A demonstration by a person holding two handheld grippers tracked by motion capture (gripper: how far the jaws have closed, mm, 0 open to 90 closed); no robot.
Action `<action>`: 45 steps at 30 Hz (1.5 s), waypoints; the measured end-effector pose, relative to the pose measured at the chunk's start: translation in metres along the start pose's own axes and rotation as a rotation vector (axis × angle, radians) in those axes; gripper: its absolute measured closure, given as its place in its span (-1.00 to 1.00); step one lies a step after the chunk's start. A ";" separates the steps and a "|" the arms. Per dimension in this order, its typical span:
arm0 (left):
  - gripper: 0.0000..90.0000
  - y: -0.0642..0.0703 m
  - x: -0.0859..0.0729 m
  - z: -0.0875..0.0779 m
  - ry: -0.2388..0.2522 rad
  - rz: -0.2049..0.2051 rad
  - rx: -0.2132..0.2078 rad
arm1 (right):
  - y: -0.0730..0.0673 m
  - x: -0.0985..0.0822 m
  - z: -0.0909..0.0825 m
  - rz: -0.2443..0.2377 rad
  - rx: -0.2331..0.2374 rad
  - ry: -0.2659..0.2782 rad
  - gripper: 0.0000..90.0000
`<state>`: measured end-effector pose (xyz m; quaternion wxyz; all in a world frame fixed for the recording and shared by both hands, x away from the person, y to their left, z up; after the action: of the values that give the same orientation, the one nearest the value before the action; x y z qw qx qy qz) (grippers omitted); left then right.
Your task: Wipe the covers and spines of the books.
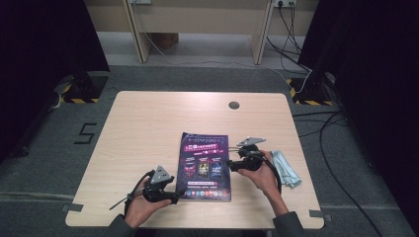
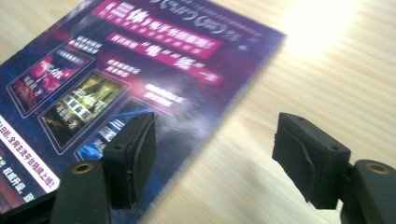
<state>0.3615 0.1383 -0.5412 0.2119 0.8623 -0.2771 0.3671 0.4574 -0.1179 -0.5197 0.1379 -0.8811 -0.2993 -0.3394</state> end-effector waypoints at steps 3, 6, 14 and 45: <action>-0.32 -0.008 -0.001 -0.004 0.007 -0.026 0.006 | 0.012 -0.004 -0.012 0.022 -0.022 0.009 -0.41; -0.37 -0.016 -0.004 -0.009 0.013 -0.045 0.013 | 0.024 -0.010 -0.024 0.026 -0.028 0.025 -0.46; -0.44 -0.028 -0.013 -0.020 0.014 -0.068 0.043 | 0.047 -0.021 -0.045 0.075 -0.083 0.047 -0.47; -0.45 -0.032 -0.020 -0.019 -0.004 -0.057 0.064 | 0.111 -0.089 -0.073 0.120 -0.219 -0.081 0.39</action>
<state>0.3604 0.1799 -0.5490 0.1940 0.8769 -0.2410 0.3679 0.4360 -0.2765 -0.5314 0.0487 -0.9202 -0.2125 -0.3251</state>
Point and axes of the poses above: each handheld gripper's, and its own axes: z roughly forward along the jaws, x roughly out of its top, y roughly to its right, the point moved 7 cm from there along z, roughly forward along the jaws, and after that the axes turned 2 degrees about -z, right-handed, at the moved point
